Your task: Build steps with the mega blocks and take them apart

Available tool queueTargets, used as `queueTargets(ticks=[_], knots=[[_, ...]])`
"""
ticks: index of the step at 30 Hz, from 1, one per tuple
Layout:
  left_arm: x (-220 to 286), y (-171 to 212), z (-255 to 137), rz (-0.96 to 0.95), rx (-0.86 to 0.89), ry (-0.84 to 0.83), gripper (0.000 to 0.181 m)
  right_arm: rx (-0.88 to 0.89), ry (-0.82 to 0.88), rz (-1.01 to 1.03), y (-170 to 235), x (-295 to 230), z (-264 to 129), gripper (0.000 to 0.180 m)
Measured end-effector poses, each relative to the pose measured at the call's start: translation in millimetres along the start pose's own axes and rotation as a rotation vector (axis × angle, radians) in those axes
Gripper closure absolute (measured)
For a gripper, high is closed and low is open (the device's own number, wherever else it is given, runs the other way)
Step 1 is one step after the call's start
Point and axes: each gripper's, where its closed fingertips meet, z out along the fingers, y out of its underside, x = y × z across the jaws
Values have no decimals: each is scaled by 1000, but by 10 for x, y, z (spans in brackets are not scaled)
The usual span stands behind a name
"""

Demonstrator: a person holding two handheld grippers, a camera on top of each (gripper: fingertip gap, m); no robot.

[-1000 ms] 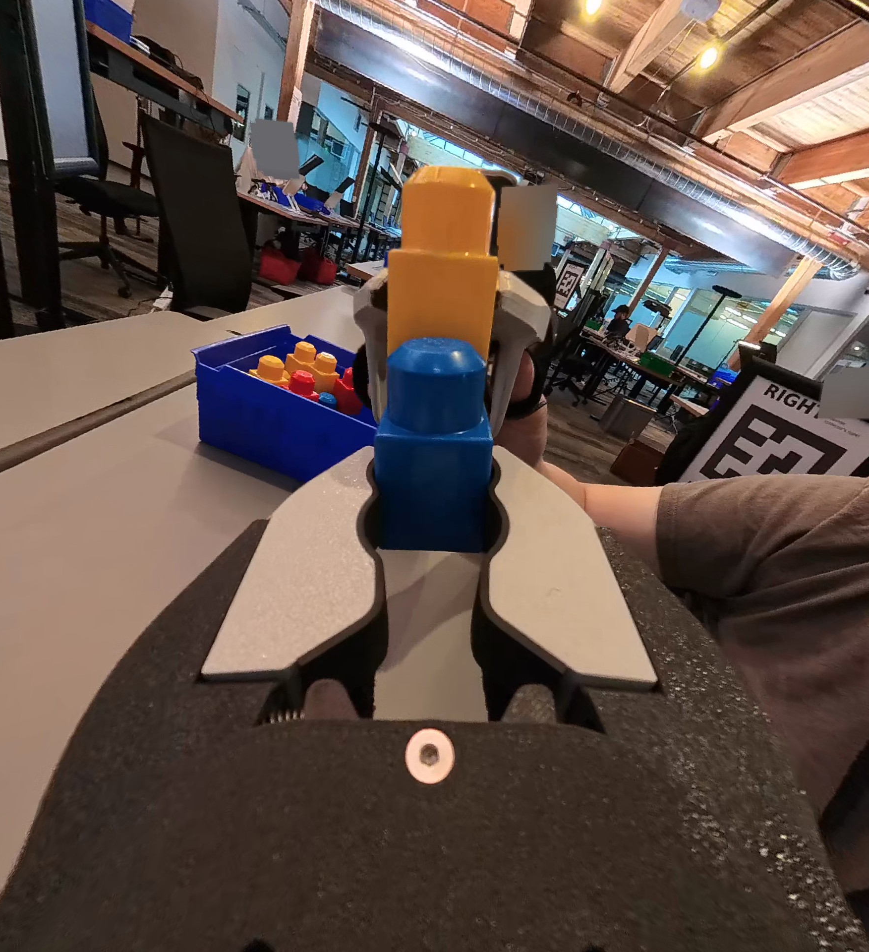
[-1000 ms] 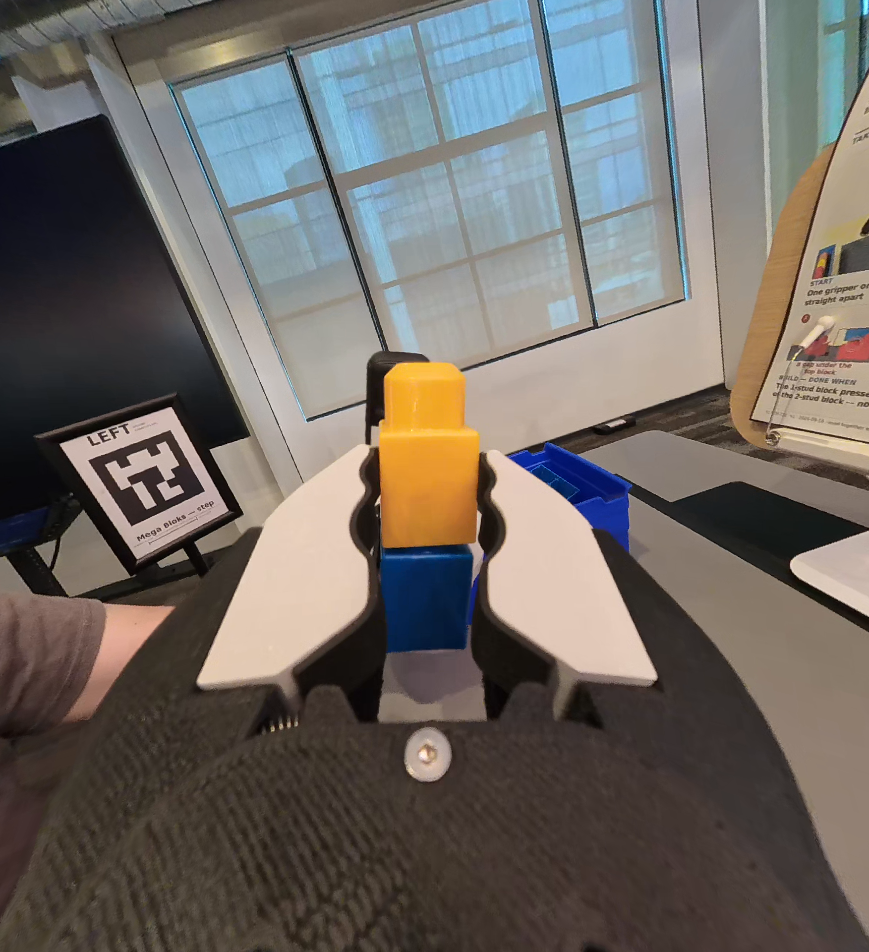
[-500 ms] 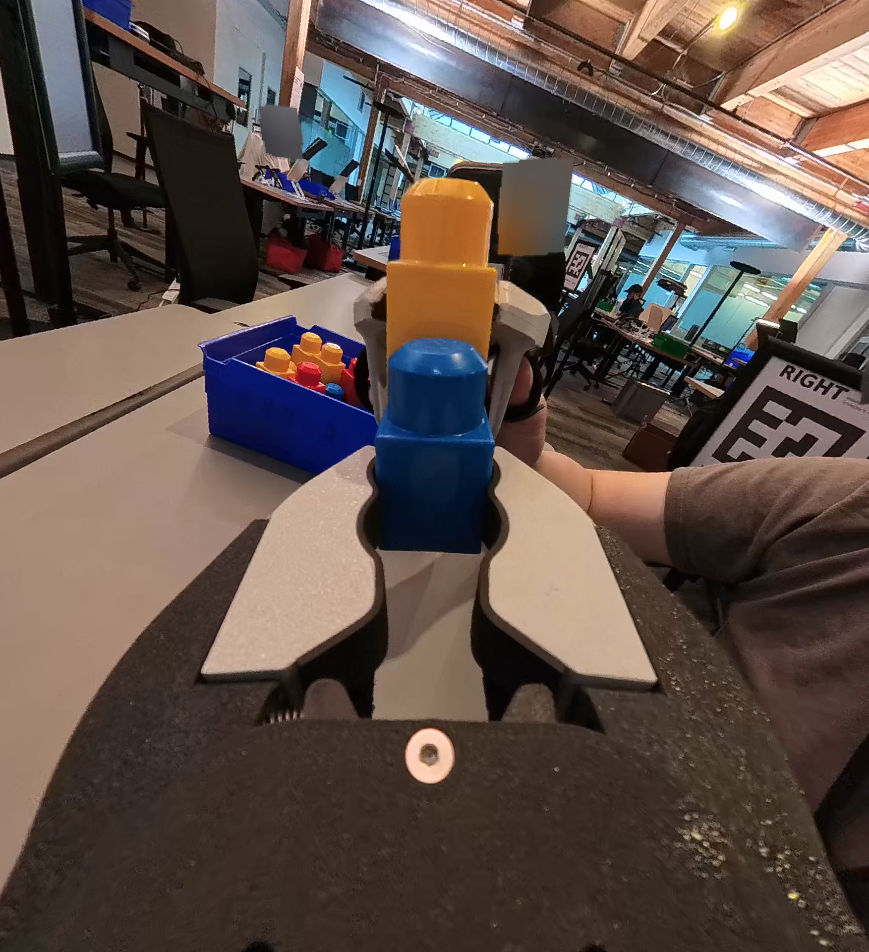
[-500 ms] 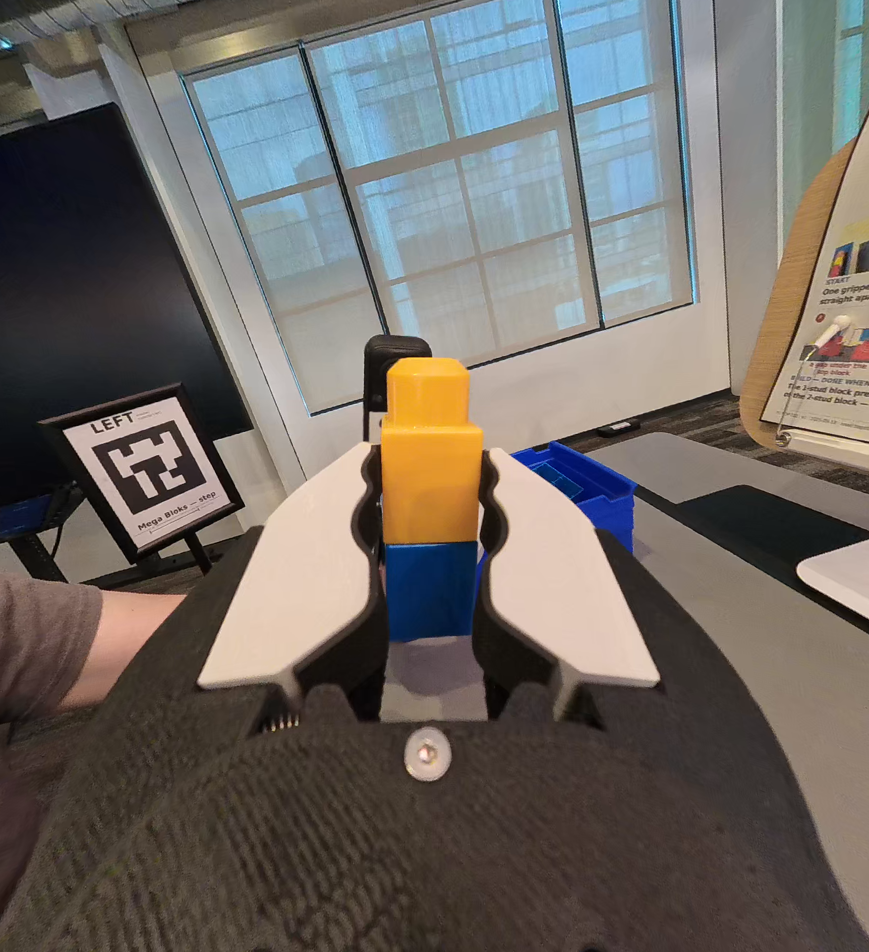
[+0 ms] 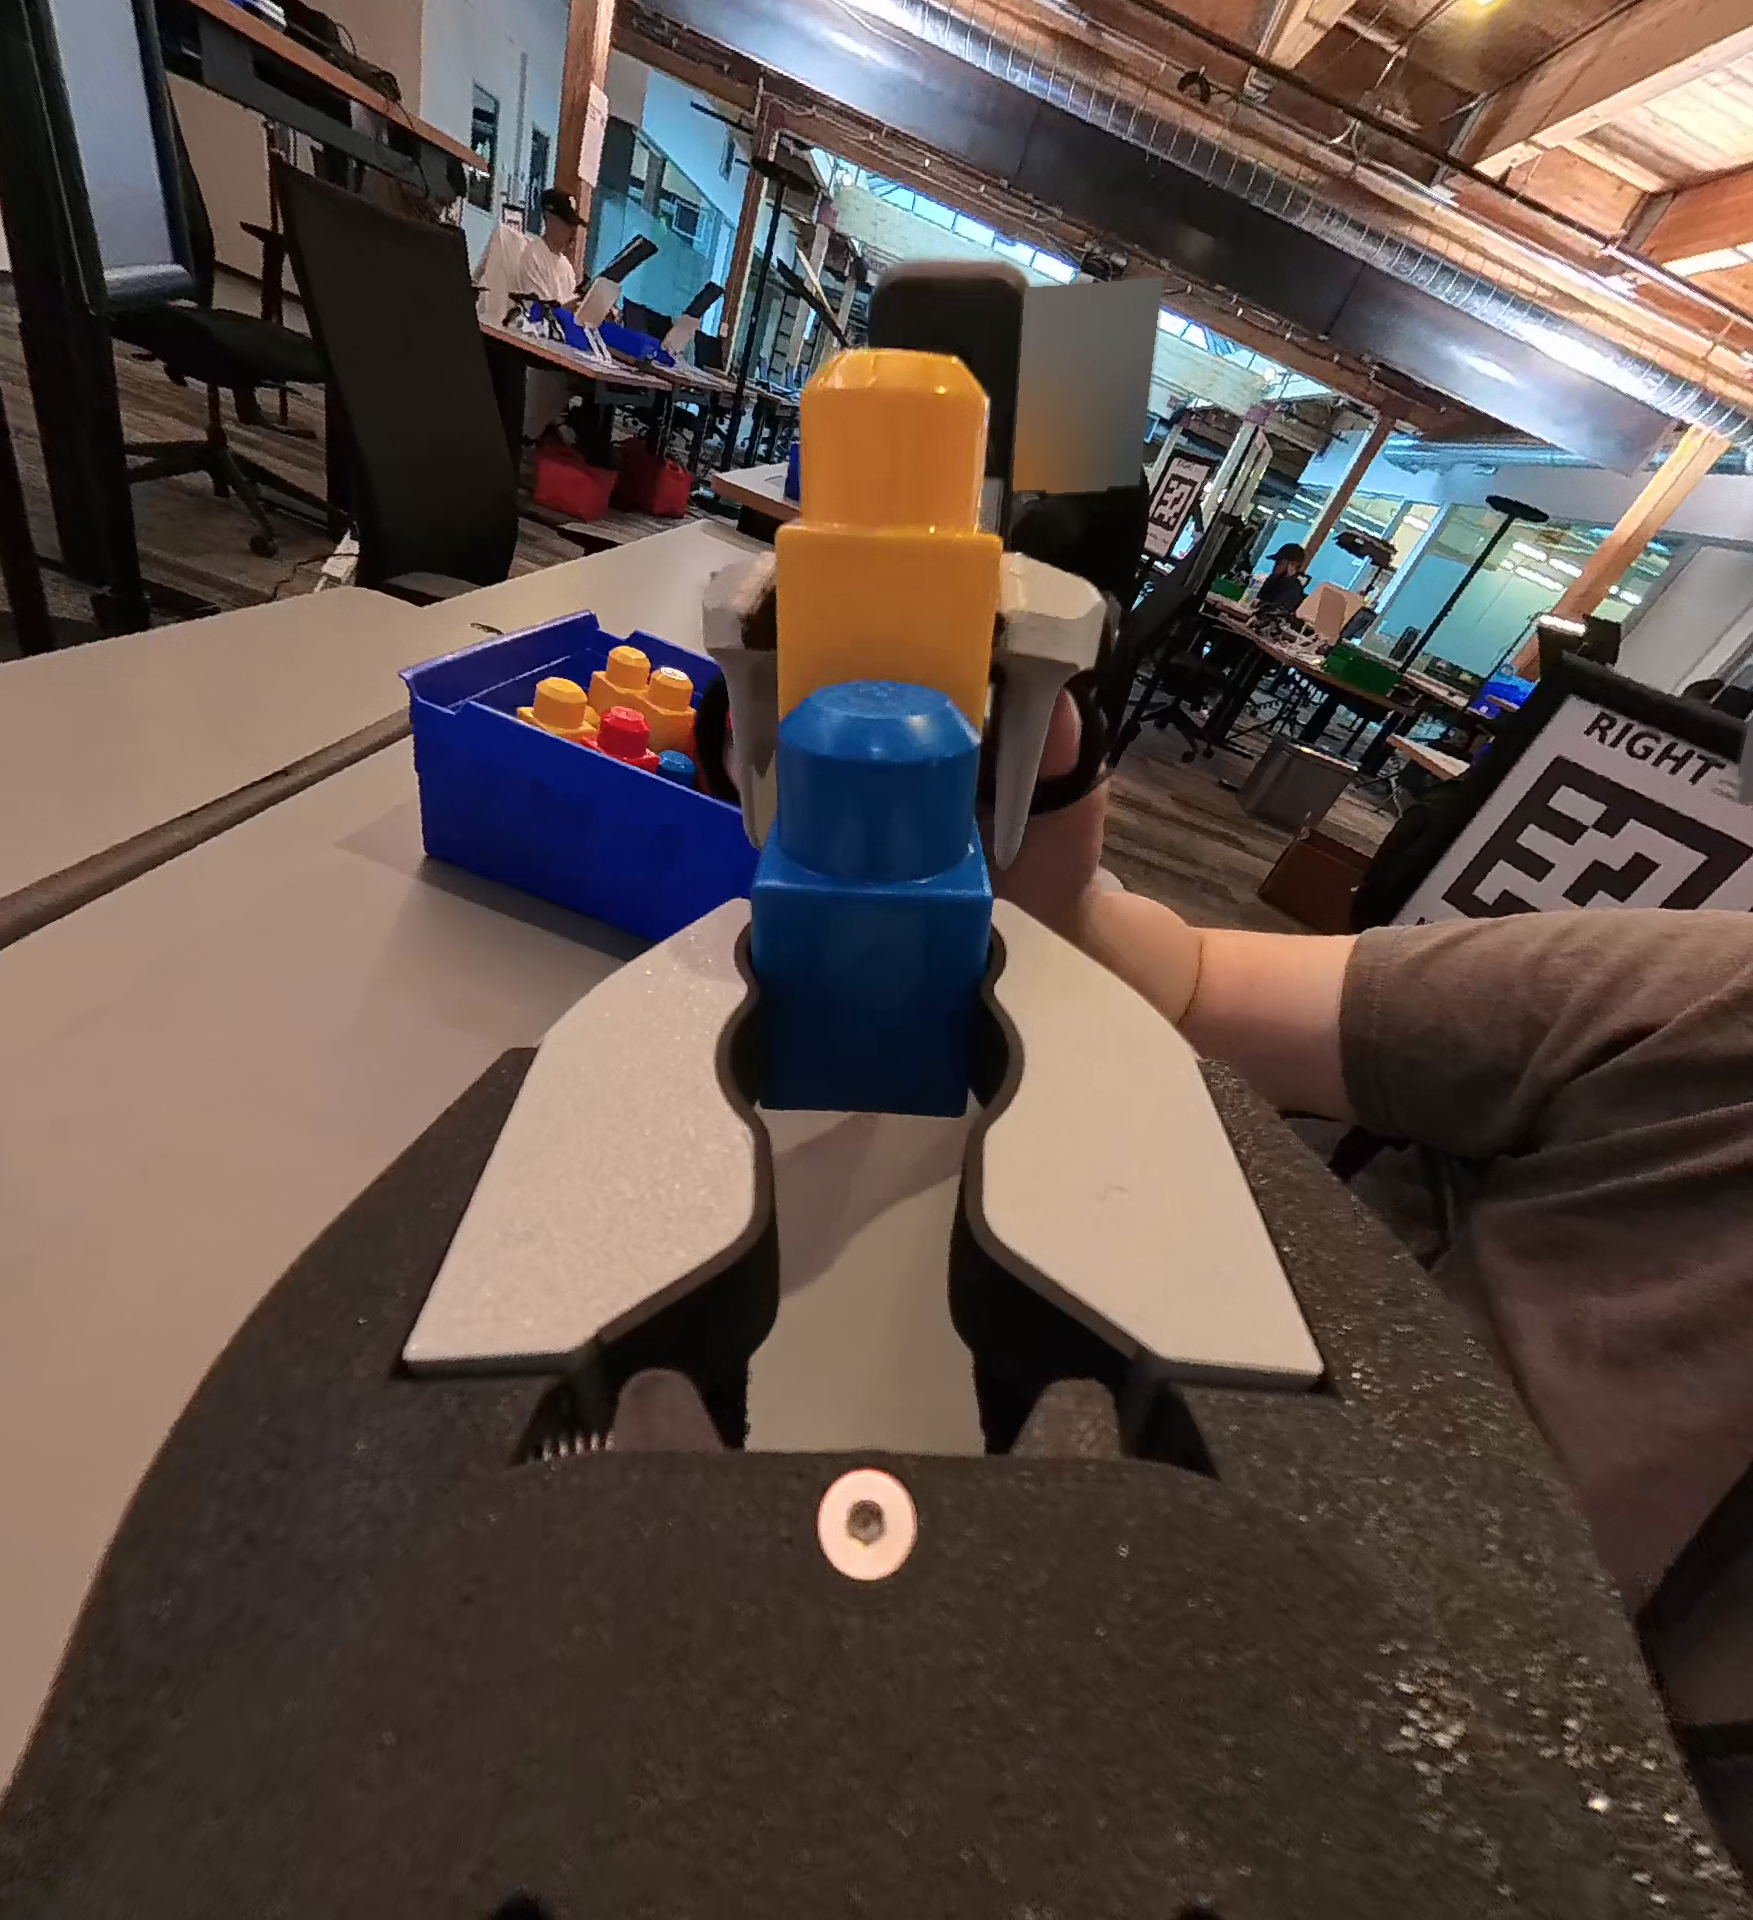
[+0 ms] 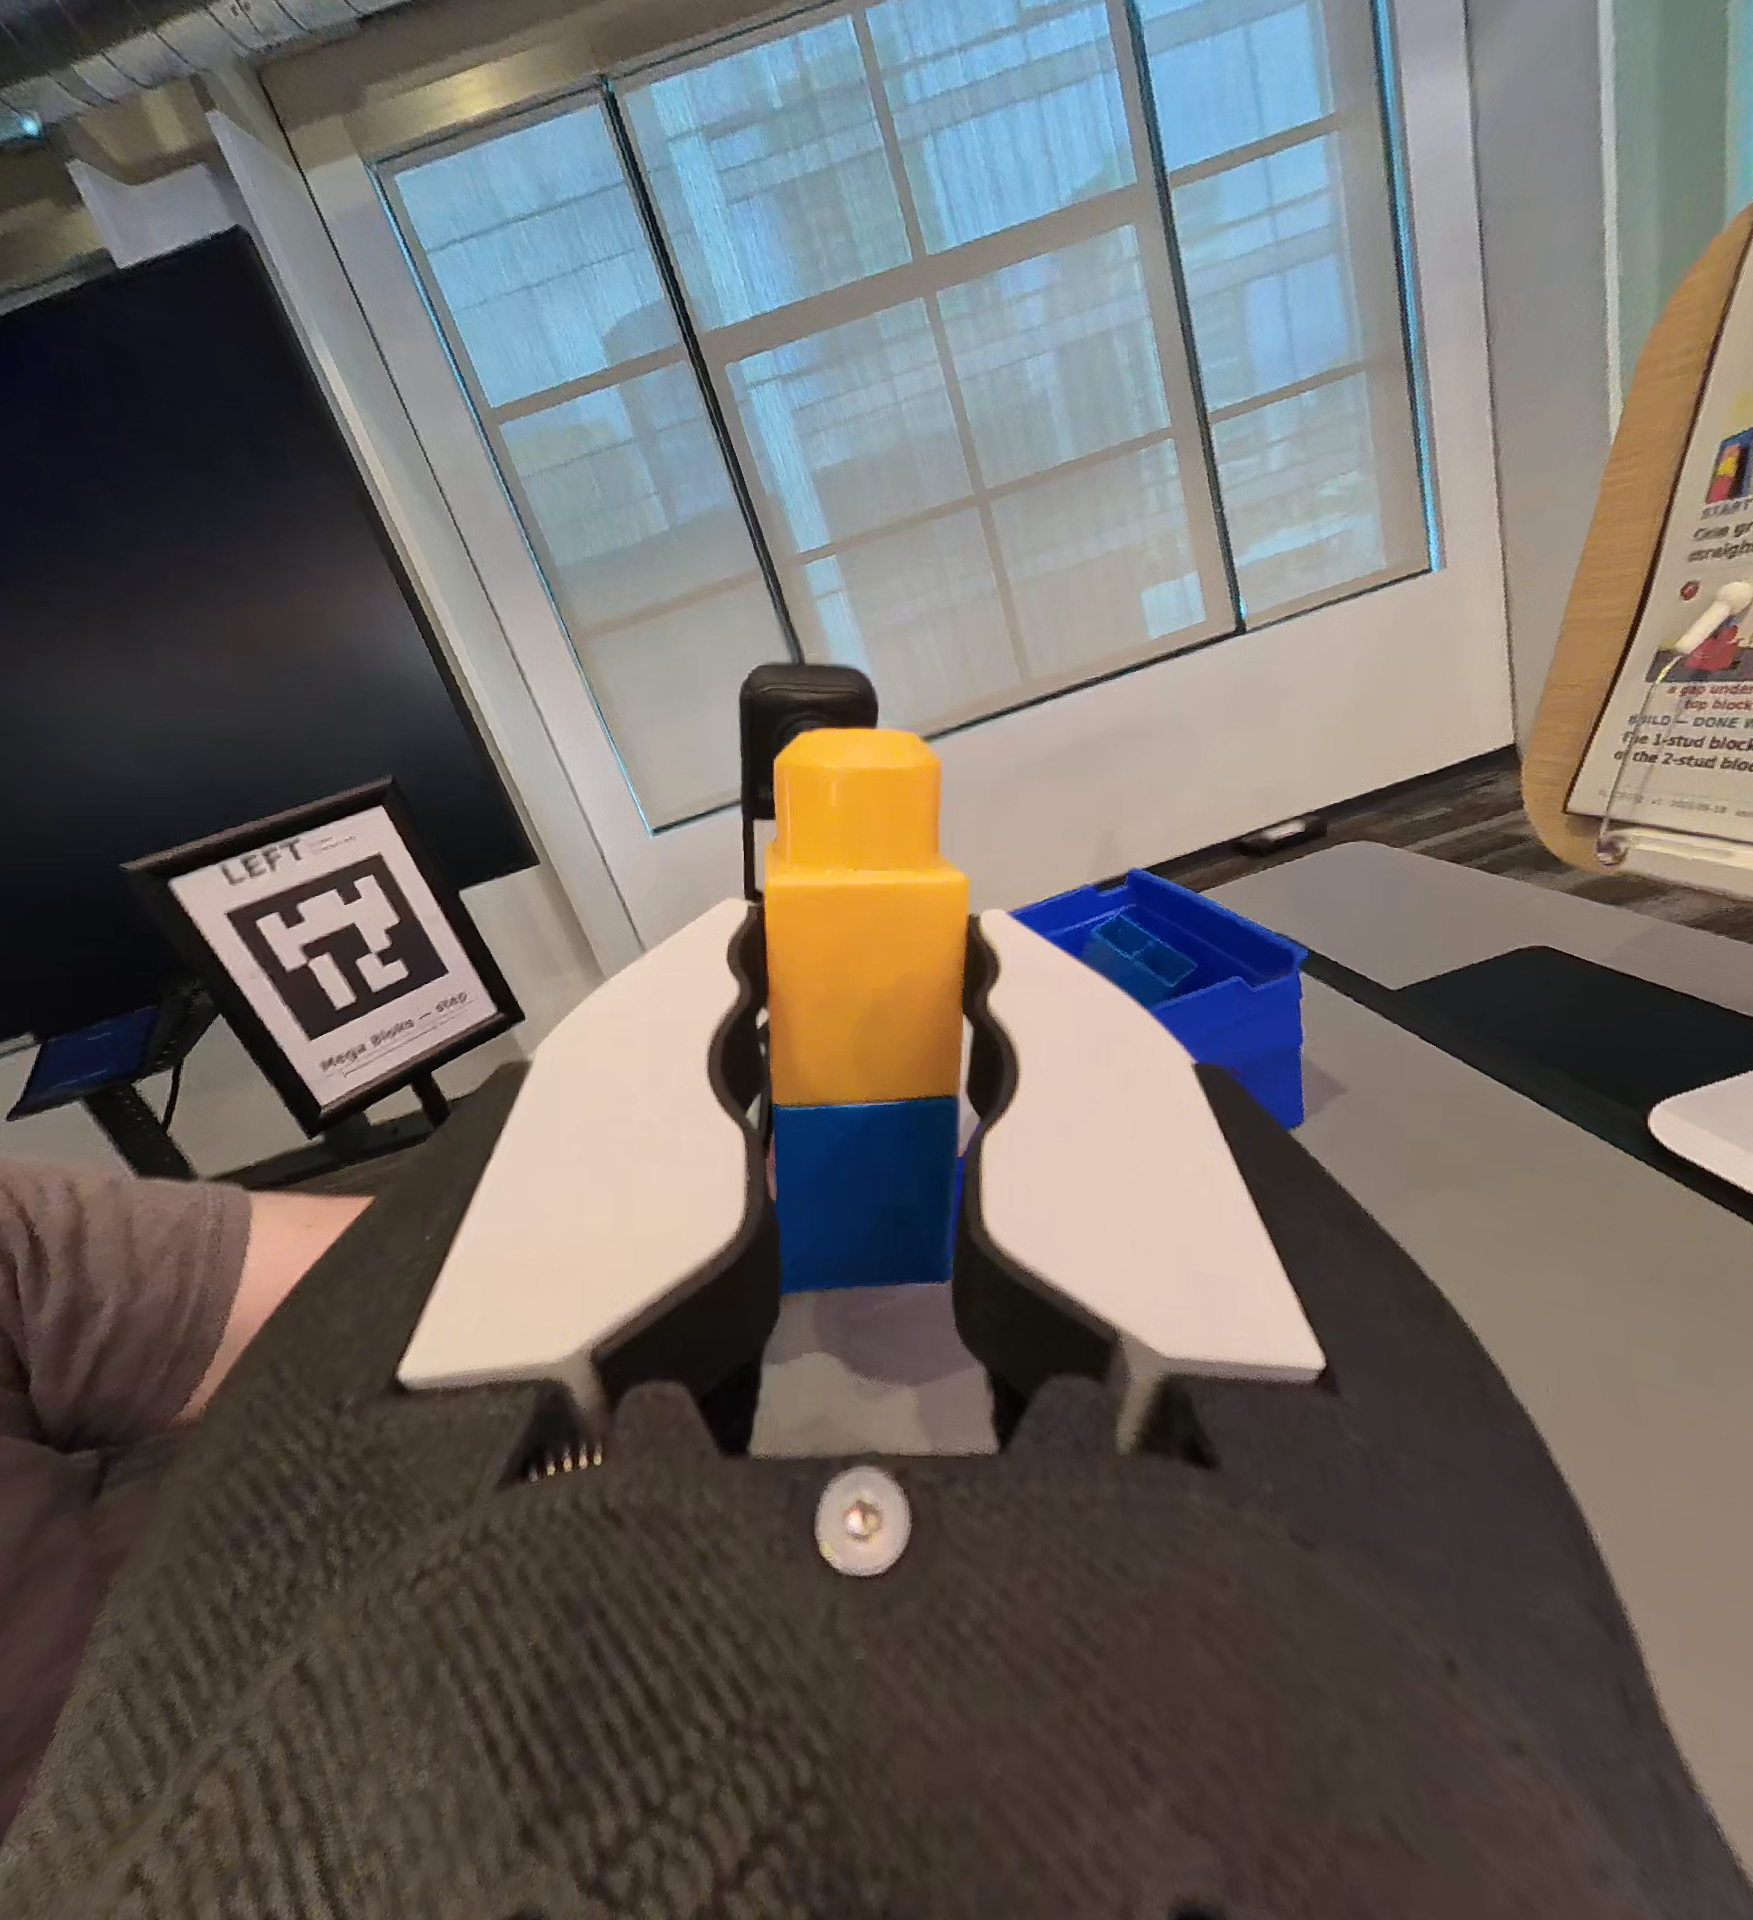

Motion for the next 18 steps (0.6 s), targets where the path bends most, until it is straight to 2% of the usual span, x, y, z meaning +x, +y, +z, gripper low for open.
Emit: queueTargets(ticks=[6,11,13,15,16,17,18], knots=[[49,206,50,144,-181,-36,145,-282,-43,-89,-140,-163,-224,129],[77,375,126,214,-283,-43,145,-696,-30,-198,307,-215,-551,128],[90,437,141,206,-313,-28,145,-746,-6,-293,402,-178,-537,128],[91,481,138,205,-335,-23,145,-771,-3,-328,465,-160,-493,142],[86,480,129,203,-334,-19,145,-780,3,-324,480,-145,-486,143],[110,450,126,191,-313,-1,141,-792,8,-310,486,-139,-493,143],[133,396,123,169,-280,12,129,-794,18,-304,463,-135,-508,144]])
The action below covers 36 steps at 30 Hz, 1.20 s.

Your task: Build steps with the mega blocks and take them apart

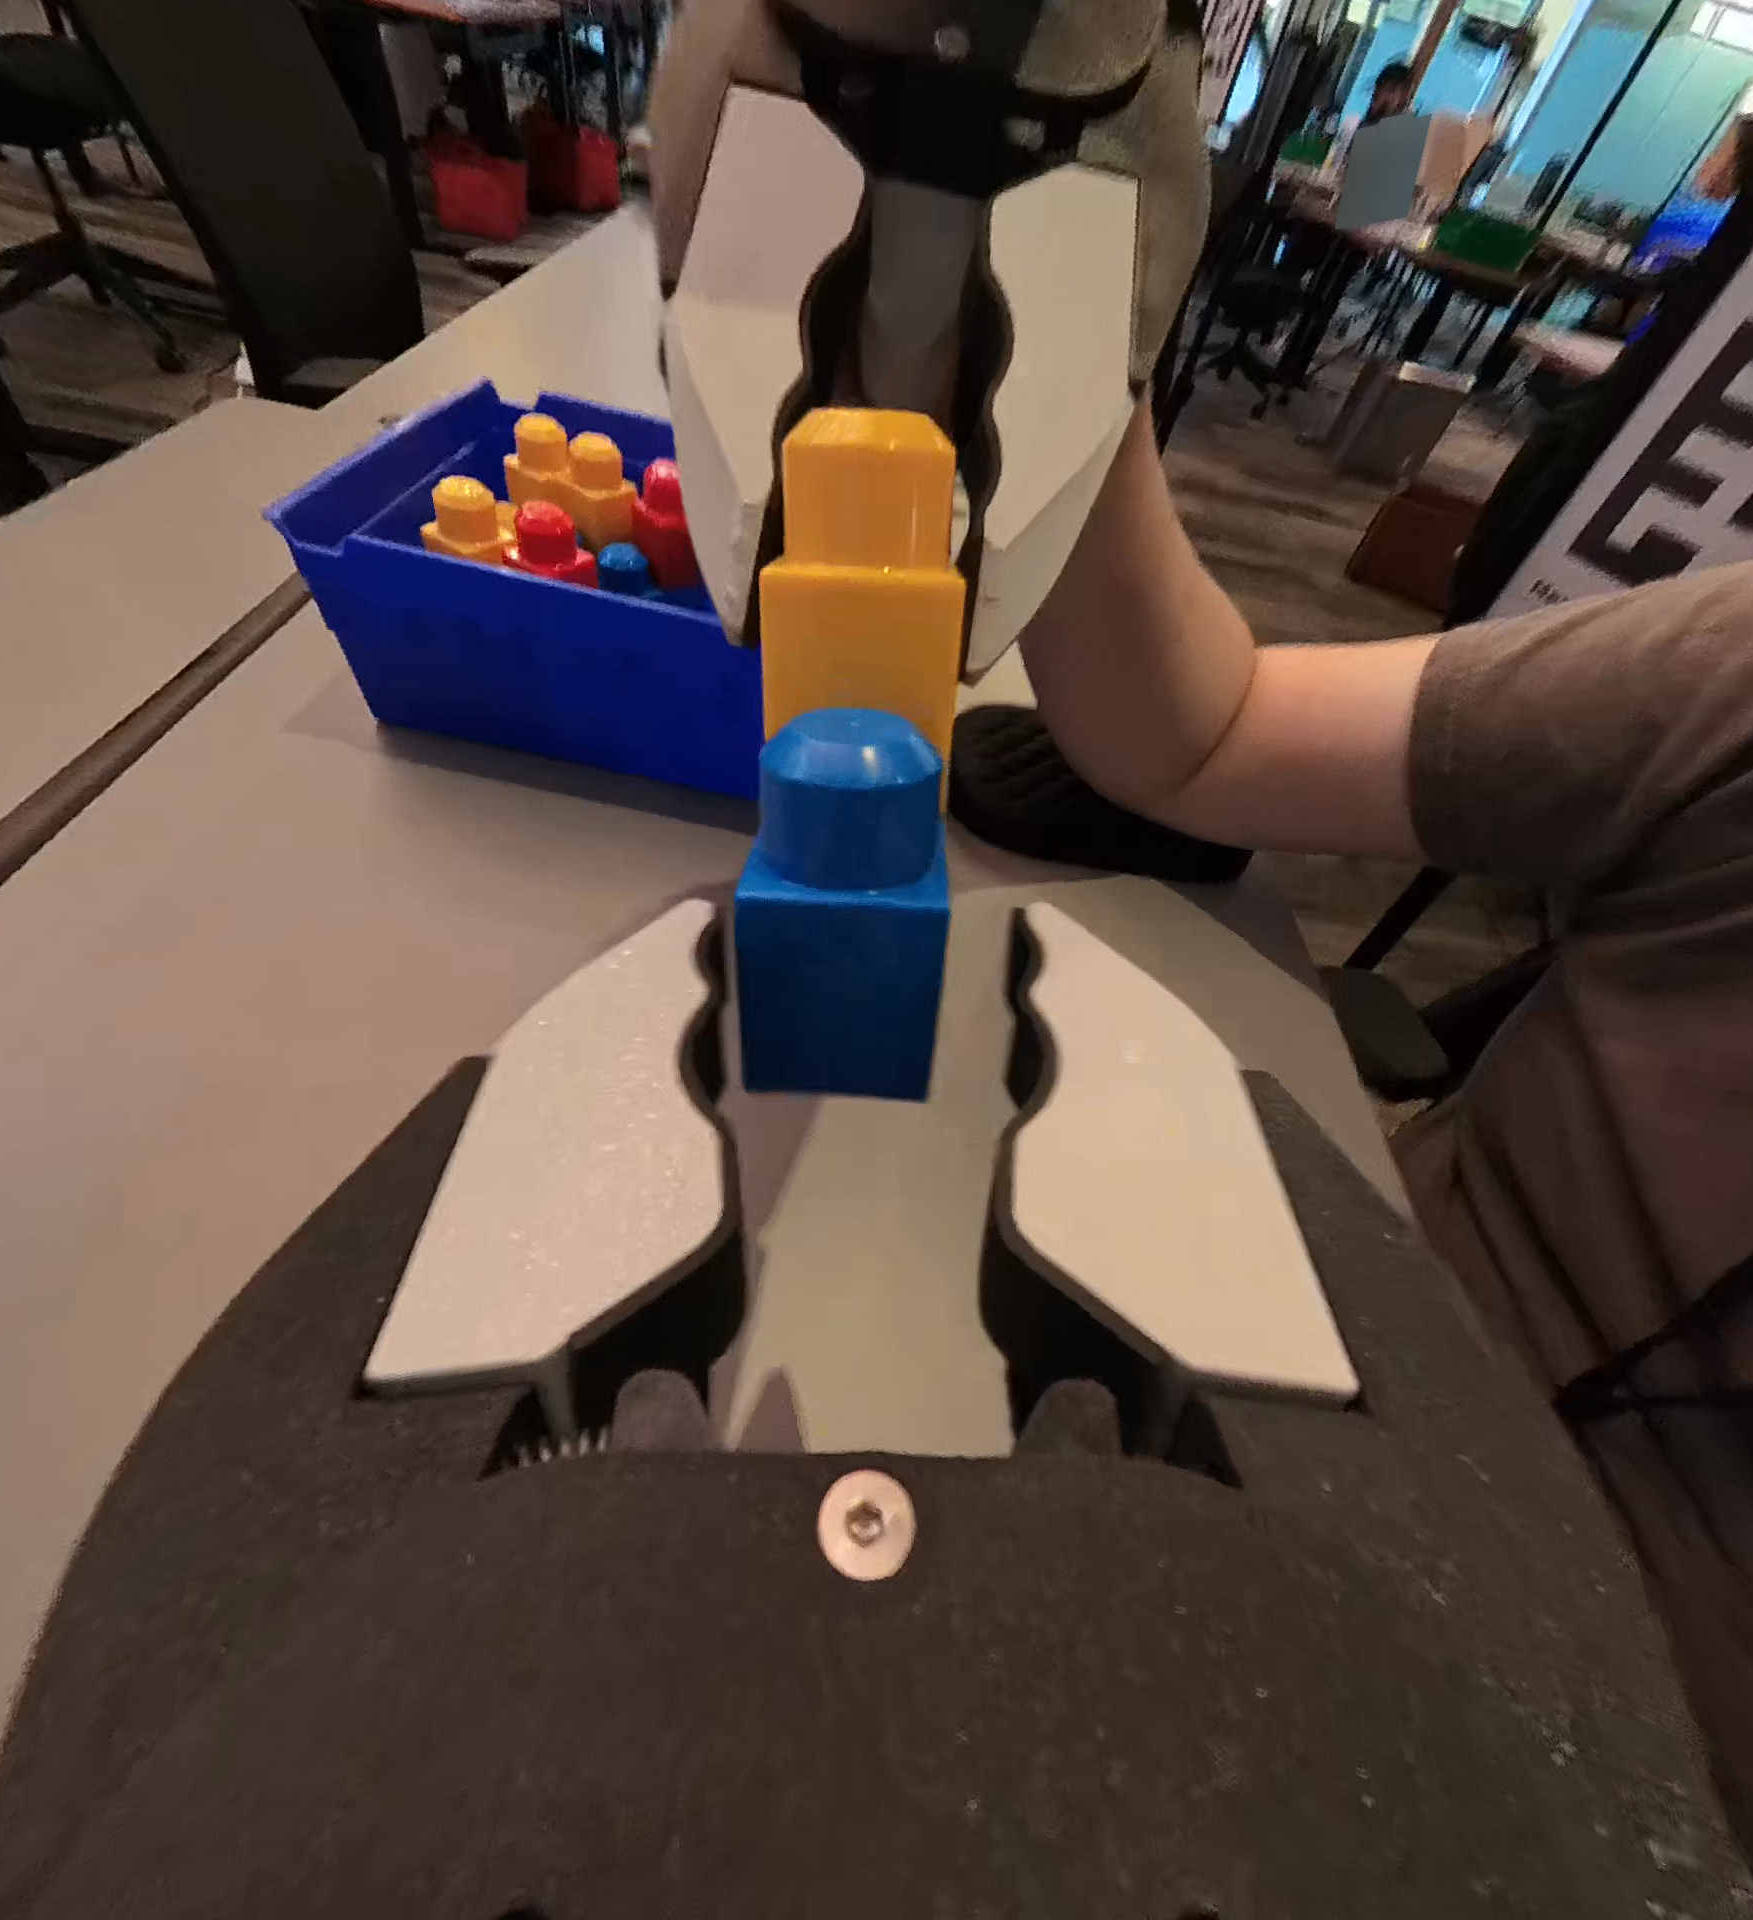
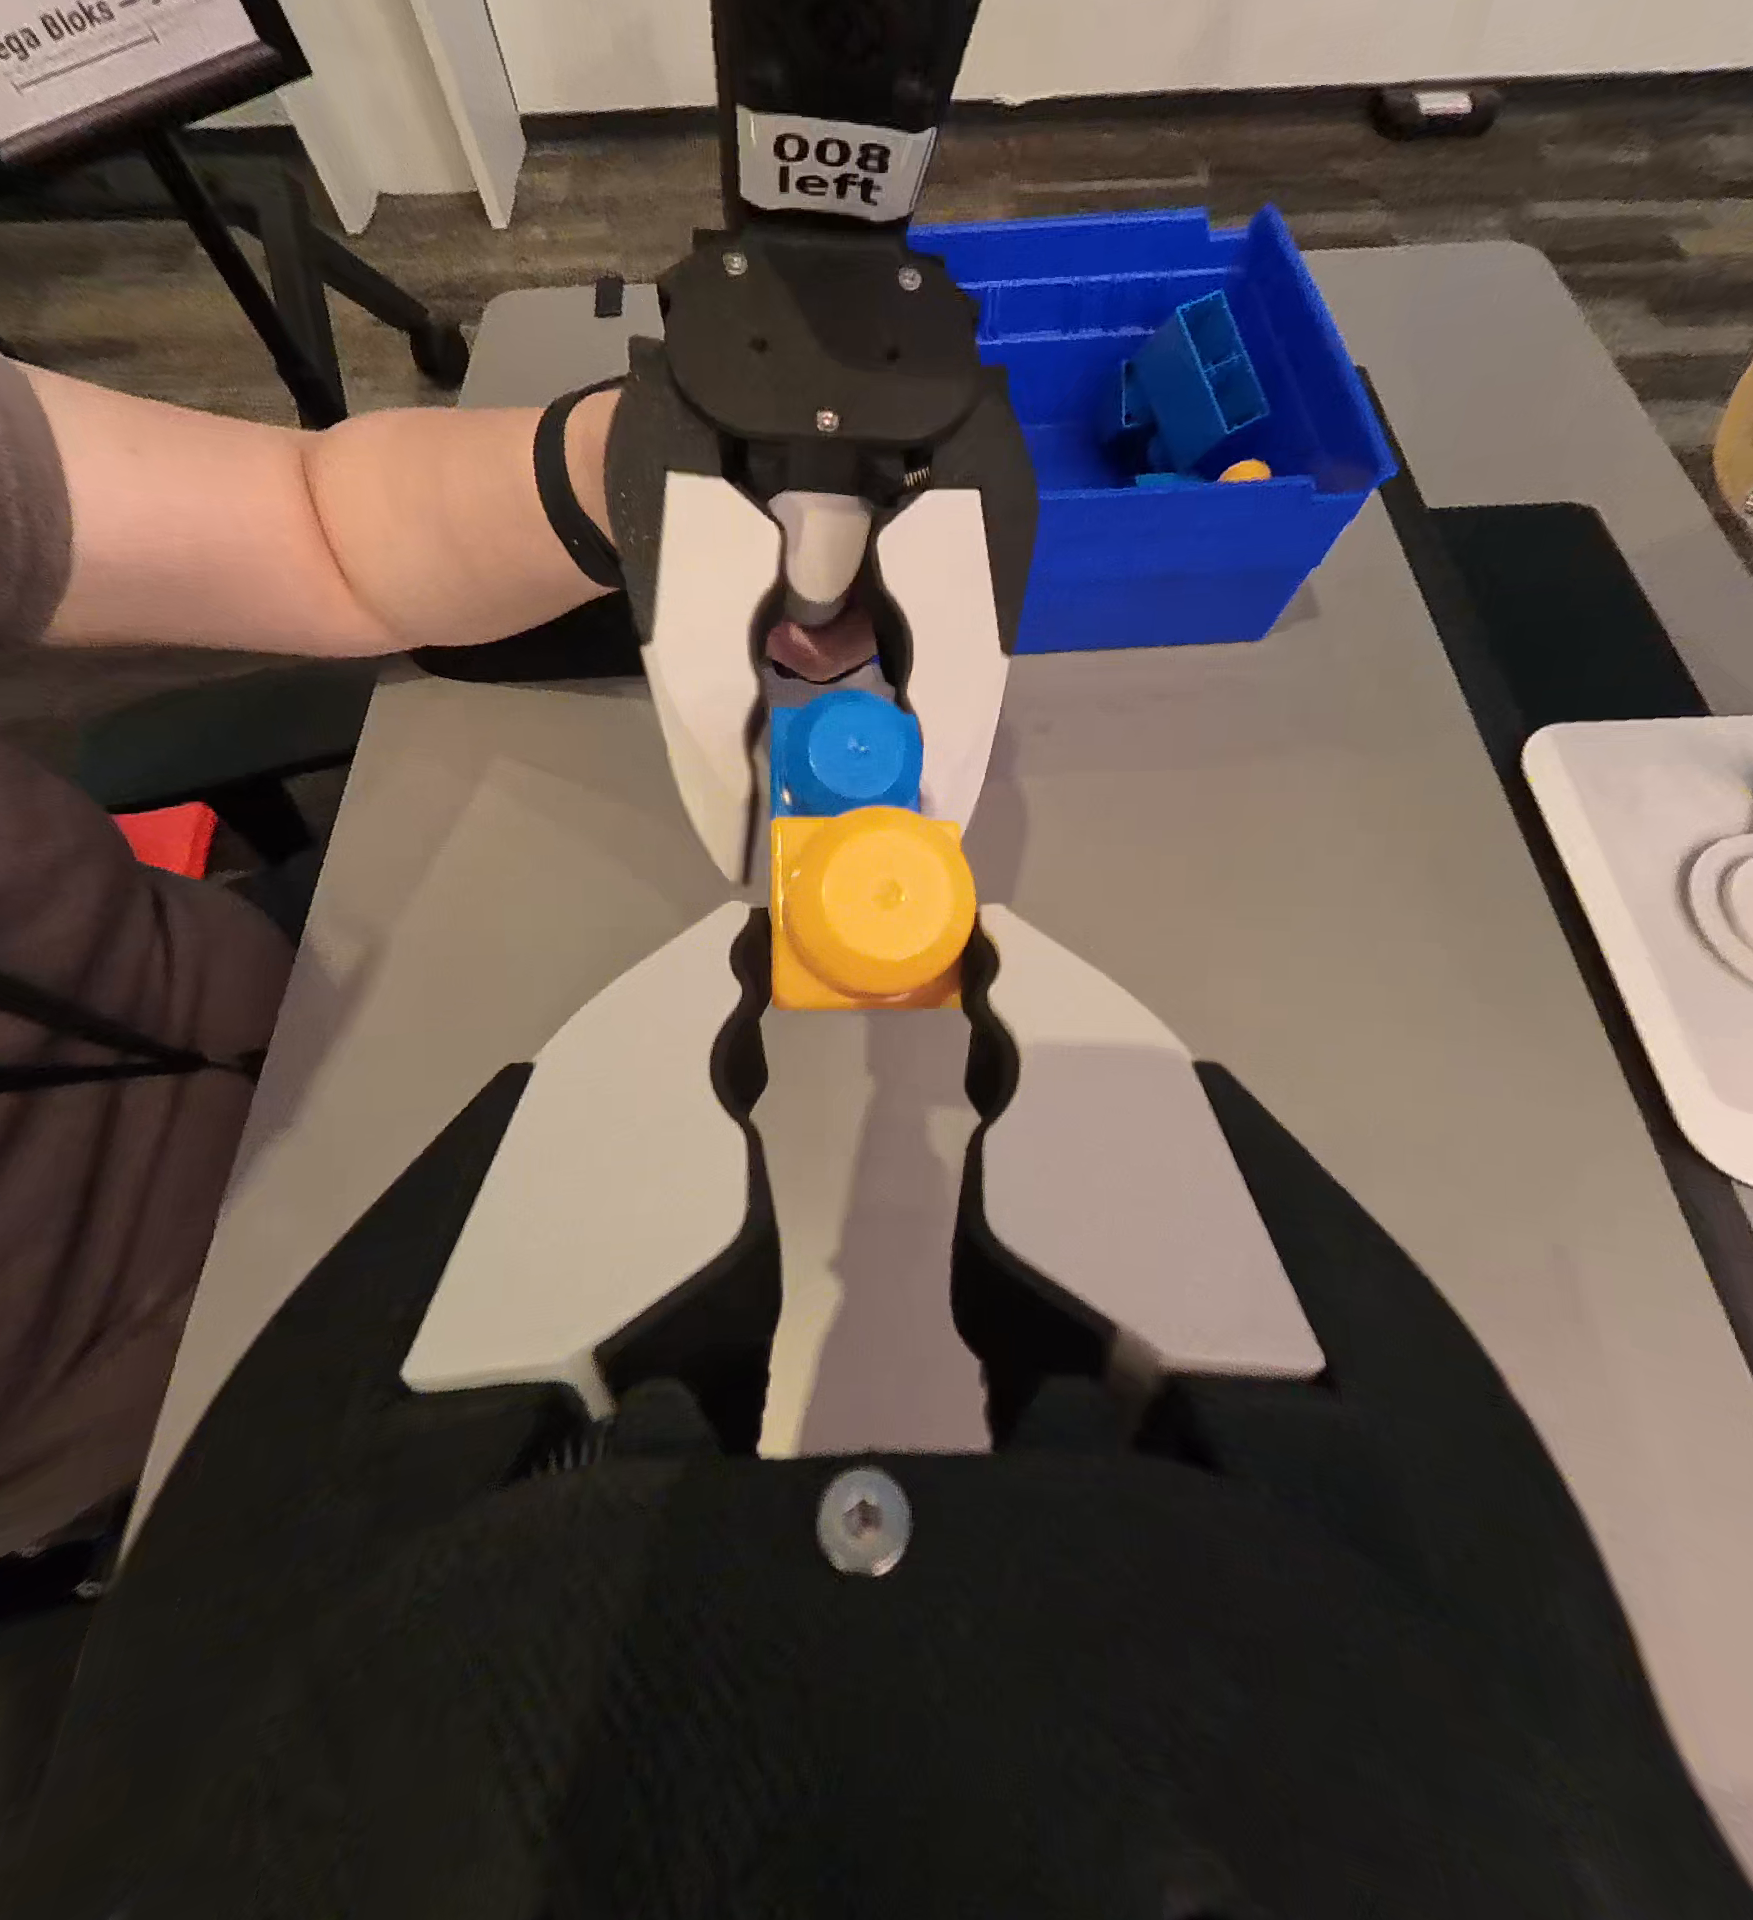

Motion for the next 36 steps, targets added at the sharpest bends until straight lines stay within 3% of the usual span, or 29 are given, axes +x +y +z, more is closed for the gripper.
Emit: queueTargets(ticks=[1,3,6,9,12,15,21,25,31,36], knots=[[-11,-49,-27,-16,25,-4,118,1,26,1,-12,25,-66,144],[-47,-110,-121,-7,45,-30,115,12,100,-21,-44,73,-351,143],[-74,-180,-296,15,55,-65,115,74,265,-40,2,153,-1152,143],[-60,-221,-419,19,54,-69,118,20,554,22,521,398,-2019,144],[-68,-226,-471,36,43,-85,118,-55,598,134,1180,522,-2381,144],[-54,-211,-476,38,29,-81,119,-125,542,229,1630,721,-2316,143],[-98,-267,-684,102,1,-181,127,-347,373,209,2218,1111,-1665,143],[-205,-468,-1216,119,63,-363,121,-468,346,146,2437,1229,-1431,143],[-629,-148,-2274,19,-71,-786,112,-415,361,213,2449,1261,-1427,143],[-728,14,-2710,-51,-42,-862,116,-486,394,214,2589,1294,-1483,142]])
